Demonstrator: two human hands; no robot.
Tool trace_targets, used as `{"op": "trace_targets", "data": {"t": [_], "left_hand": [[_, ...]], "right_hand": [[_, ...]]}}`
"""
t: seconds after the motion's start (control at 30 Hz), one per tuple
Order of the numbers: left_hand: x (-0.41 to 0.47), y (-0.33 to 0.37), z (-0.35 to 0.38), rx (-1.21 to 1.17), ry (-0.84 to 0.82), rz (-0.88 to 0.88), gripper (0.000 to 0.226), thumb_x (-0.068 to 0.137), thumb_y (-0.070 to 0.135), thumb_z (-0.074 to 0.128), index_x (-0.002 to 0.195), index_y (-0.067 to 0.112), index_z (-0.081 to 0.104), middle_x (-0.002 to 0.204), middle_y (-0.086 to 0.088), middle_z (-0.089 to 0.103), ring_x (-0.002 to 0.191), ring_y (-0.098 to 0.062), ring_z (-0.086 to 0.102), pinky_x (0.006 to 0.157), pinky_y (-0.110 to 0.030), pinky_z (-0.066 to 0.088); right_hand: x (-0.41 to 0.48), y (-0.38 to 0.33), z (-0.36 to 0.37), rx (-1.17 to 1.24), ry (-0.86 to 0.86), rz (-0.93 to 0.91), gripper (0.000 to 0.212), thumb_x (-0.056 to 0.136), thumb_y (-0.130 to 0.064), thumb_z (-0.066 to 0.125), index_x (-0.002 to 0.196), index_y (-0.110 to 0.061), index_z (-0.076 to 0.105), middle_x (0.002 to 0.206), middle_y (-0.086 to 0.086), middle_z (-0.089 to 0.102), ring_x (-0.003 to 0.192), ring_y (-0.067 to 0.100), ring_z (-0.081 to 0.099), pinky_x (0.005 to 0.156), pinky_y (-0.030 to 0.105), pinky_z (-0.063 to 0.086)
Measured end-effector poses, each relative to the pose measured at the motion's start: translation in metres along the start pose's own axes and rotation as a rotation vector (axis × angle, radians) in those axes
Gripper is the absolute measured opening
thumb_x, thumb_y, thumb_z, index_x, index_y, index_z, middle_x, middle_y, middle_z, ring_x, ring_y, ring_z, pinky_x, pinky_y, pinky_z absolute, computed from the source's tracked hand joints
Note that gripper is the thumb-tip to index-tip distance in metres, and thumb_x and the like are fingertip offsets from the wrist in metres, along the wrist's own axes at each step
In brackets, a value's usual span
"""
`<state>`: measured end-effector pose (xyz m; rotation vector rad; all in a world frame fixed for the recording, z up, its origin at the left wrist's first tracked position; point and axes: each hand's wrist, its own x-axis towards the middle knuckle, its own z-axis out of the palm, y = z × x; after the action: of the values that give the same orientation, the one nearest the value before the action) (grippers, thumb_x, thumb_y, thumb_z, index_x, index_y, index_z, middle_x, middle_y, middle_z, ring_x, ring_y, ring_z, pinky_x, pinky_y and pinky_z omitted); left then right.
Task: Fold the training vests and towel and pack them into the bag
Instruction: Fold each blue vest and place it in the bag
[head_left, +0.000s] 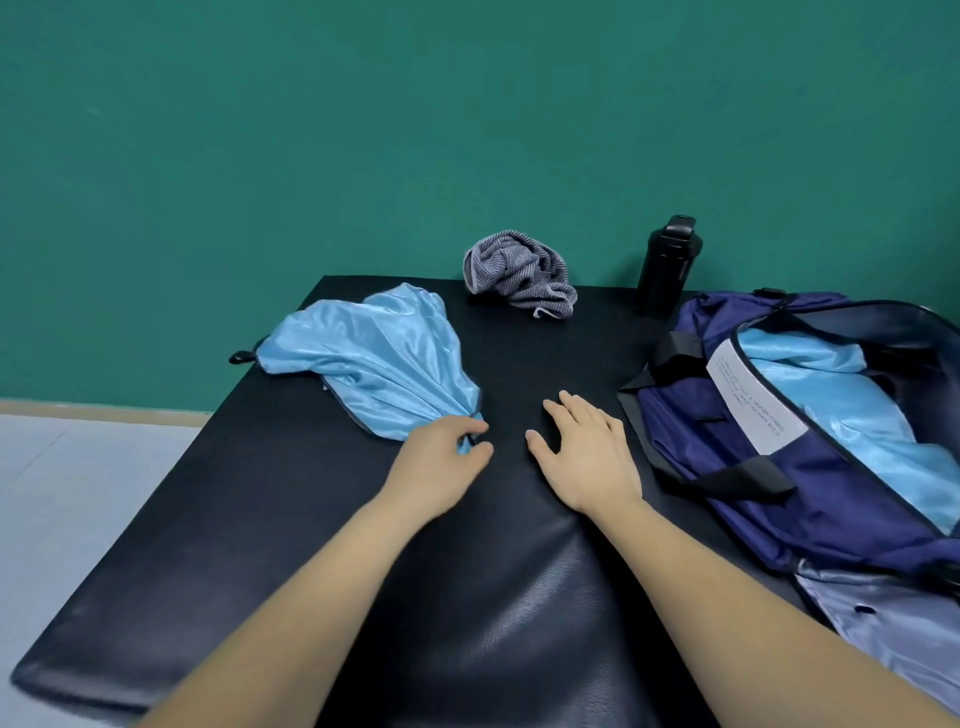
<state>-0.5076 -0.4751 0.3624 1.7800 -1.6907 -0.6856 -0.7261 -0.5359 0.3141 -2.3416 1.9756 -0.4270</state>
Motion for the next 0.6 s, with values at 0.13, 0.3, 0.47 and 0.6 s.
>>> {"op": "trace_targets", "data": {"t": [0.13,0.3,0.47,0.6], "left_hand": [[-0.027,0.025,0.006,-0.172,-0.006,-0.04,0.012,0.088,0.031,0.08,0.097,0.037,0.077,0.059,0.018,0.053,0.058,-0.003,0.05,0.061,-0.02,0.04],[-0.054,0.052,-0.019,-0.211,-0.021,0.075,0.013,0.087,0.023,0.078,0.089,0.034,0.07,0.059,0.024,0.05,0.057,-0.004,0.043,0.059,-0.019,0.039],[-0.074,0.063,-0.036,-0.18,-0.14,0.2,0.022,0.09,0.02,0.071,0.097,0.04,0.068,0.097,0.014,0.069,0.079,-0.008,0.059,0.07,-0.024,0.053],[-0.084,0.073,-0.04,-0.25,-0.121,0.249,0.029,0.092,0.011,0.07,0.1,0.039,0.069,0.103,0.019,0.071,0.093,-0.002,0.063,0.076,-0.015,0.048]], "right_hand": [[-0.003,0.003,-0.002,0.073,0.046,-0.026,0.068,0.105,-0.063,0.038,0.166,-0.033,0.027,0.17,-0.004,0.035,0.158,0.014,0.026,0.128,0.038,0.019],[-0.019,-0.001,-0.018,0.2,0.094,-0.184,0.086,0.102,-0.042,0.058,0.166,-0.05,0.001,0.168,-0.001,0.032,0.146,0.026,0.042,0.12,0.045,0.037],[-0.046,-0.013,-0.025,0.415,0.131,-0.28,0.078,0.096,-0.033,0.07,0.163,-0.046,0.031,0.159,-0.009,0.038,0.145,0.015,0.042,0.119,0.047,0.037],[-0.053,-0.033,-0.049,0.482,0.158,-0.362,0.032,0.09,-0.022,0.063,0.118,-0.038,0.07,0.125,-0.021,0.059,0.122,0.01,0.052,0.107,0.047,0.043]]}}
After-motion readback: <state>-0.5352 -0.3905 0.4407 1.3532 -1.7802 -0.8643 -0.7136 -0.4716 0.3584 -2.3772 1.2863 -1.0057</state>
